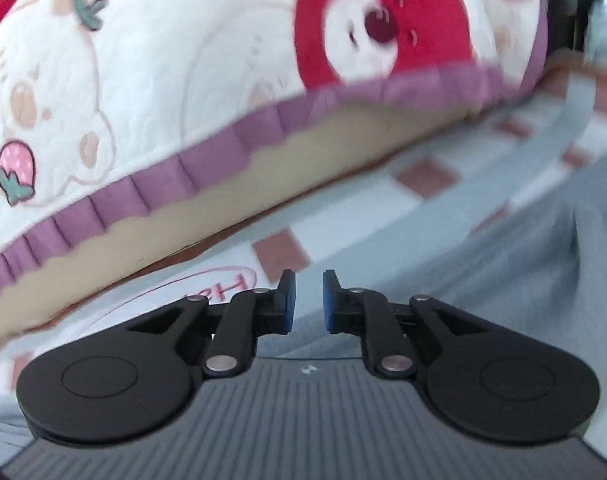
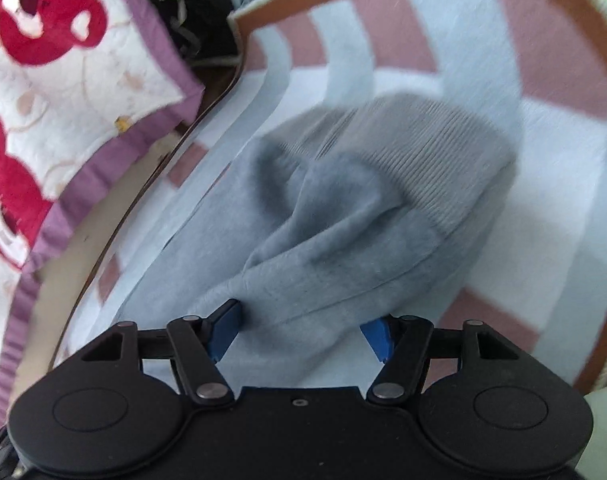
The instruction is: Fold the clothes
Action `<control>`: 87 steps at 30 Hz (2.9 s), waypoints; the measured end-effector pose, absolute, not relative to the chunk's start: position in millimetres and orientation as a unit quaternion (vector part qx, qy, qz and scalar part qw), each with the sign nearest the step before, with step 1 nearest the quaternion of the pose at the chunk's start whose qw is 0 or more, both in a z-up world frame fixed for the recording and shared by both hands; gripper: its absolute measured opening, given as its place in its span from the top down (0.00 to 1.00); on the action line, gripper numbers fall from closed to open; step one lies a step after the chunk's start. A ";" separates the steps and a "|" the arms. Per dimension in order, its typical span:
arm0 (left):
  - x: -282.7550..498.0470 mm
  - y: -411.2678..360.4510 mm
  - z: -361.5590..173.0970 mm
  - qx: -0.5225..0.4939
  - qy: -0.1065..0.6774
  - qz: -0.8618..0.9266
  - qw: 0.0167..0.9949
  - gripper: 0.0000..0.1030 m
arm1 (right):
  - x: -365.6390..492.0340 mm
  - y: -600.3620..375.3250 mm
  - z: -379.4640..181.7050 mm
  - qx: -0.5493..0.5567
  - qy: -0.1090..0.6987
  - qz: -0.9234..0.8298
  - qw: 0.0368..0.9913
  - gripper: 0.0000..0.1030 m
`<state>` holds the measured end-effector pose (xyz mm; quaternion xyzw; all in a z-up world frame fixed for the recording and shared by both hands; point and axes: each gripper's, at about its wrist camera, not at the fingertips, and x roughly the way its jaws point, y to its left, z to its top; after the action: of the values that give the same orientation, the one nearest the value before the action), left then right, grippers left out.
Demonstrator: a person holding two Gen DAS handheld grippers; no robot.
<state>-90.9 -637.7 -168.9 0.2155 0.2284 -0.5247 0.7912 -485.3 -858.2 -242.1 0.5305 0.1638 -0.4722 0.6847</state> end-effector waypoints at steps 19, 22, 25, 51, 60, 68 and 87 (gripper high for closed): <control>-145.4 -656.2 -230.0 0.343 0.213 -0.555 0.727 0.78 | -512.5 -853.7 -191.2 0.456 0.143 -0.529 0.702 0.61; -136.6 -656.7 -229.8 0.329 0.222 -0.548 0.736 0.76 | -533.5 -864.0 -216.5 0.528 0.109 -0.481 0.692 0.60; -131.8 -655.0 -227.3 0.311 0.233 -0.543 0.745 0.75 | -530.8 -880.1 -230.3 0.556 0.104 -0.462 0.683 0.82; 43.7 -478.8 -214.0 0.314 0.283 -0.470 0.775 0.35 | -499.8 -913.0 -217.6 0.447 0.172 -0.477 0.737 0.74; 74.6 -515.8 -219.2 0.306 0.341 -0.553 0.696 0.10 | -486.7 -906.1 -210.3 0.388 0.204 -0.483 0.758 0.71; 64.6 -503.7 -226.1 0.278 0.352 -0.530 0.720 0.16 | -491.2 -898.0 -208.4 0.390 0.197 -0.488 0.756 0.71; 10.2 -536.9 -191.4 0.381 0.152 -0.461 0.787 0.99 | -484.7 -895.2 -197.3 0.345 0.165 -0.500 0.777 0.77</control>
<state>10.2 -536.9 -191.4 0.3814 0.1517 -0.4612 0.7867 -484.7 -895.2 -197.3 0.3453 0.1649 -0.4999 0.7770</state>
